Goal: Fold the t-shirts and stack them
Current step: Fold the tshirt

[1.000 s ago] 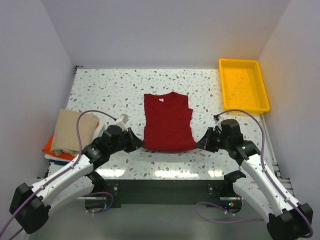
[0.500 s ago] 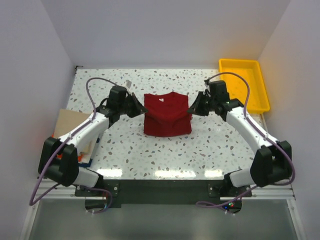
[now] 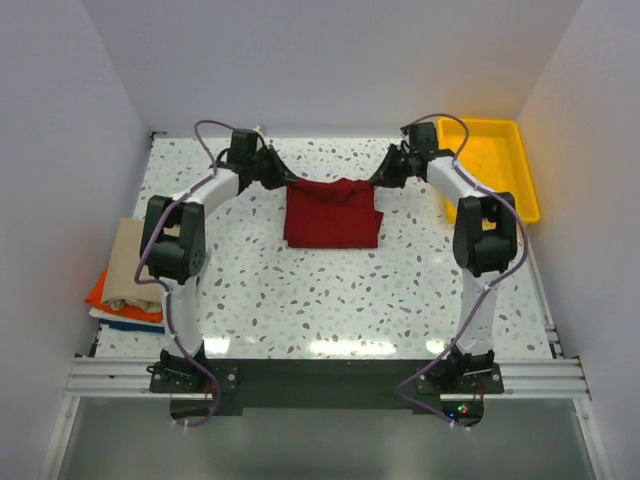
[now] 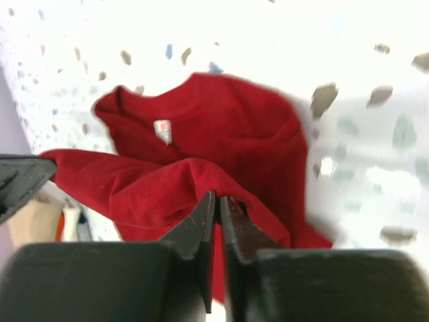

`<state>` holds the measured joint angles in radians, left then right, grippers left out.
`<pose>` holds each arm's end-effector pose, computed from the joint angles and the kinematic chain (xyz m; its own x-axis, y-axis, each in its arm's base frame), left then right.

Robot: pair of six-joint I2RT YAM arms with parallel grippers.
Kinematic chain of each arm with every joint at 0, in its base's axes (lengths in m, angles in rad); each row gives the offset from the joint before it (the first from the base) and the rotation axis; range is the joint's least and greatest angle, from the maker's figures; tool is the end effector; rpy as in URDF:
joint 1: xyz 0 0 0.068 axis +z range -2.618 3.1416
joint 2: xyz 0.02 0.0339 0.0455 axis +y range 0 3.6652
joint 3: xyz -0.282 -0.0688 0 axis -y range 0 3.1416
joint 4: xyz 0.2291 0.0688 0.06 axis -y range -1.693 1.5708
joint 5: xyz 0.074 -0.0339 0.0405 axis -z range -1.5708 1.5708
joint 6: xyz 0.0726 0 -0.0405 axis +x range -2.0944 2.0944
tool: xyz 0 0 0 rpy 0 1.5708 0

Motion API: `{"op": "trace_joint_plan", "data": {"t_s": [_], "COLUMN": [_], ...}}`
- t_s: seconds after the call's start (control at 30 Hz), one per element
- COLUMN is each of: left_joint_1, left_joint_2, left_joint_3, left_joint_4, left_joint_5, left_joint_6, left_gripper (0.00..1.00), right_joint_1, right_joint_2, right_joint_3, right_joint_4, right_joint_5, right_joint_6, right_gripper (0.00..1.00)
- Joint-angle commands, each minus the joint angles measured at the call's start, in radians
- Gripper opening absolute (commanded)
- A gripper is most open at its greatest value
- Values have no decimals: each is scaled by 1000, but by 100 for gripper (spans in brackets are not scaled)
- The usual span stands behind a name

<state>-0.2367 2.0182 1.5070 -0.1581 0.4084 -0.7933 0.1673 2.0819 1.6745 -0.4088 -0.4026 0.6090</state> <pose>0.4613 -0.1409 0.2207 -0.7923 -0.4817 -0.3745 -0.0665 0.6783 -0.7318 0.4769 0.1094 0.2212 -0.8283 0.3939 -0.3986 0.0682 0.7768 0.6260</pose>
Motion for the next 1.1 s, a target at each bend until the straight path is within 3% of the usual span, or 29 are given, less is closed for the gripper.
{"op": "trace_joint_plan", "data": {"t_s": [0.0, 0.03, 0.1, 0.13, 0.23, 0.37, 0.47, 0.57, 0.67, 0.77, 1.07], "left_joint_1": [37, 57, 76, 97, 134, 129, 106, 70, 31, -4, 39], "left_joint_2": [124, 141, 155, 152, 93, 18, -42, -21, 49, 115, 299], "left_joint_3": [110, 126, 110, 101, 33, -13, -63, -62, -22, 1, 107], "left_joint_4": [63, 87, 176, 192, 261, 232, 236, 238, 248, 264, 305], "left_joint_5": [66, 98, 121, 124, 136, 92, 70, 90, 144, 148, 136], "left_joint_6": [35, 35, 34, 37, 32, 66, 88, 111, 101, 100, 79], "left_gripper": [10, 23, 46, 50, 59, 61, 47, 24, 9, 7, 11], "right_joint_1": [-11, -12, -25, -28, -34, -28, 0, 11, 24, 35, -3], "right_joint_2": [126, 159, 205, 207, 147, 17, -71, -85, -28, 24, 288], "right_joint_3": [119, 184, 259, 275, 245, 125, 35, -41, -29, -39, 108], "right_joint_4": [37, 18, -31, -45, -55, -44, -25, 95, 129, 192, 212], "right_joint_5": [-68, -64, -48, -39, 13, 103, 163, 66, -16, -74, -140], "right_joint_6": [-20, -29, -69, -80, -107, -111, -112, -74, -52, -34, -25], "right_gripper": [11, 30, 46, 63, 75, 71, 56, 47, 34, 27, 27]}}
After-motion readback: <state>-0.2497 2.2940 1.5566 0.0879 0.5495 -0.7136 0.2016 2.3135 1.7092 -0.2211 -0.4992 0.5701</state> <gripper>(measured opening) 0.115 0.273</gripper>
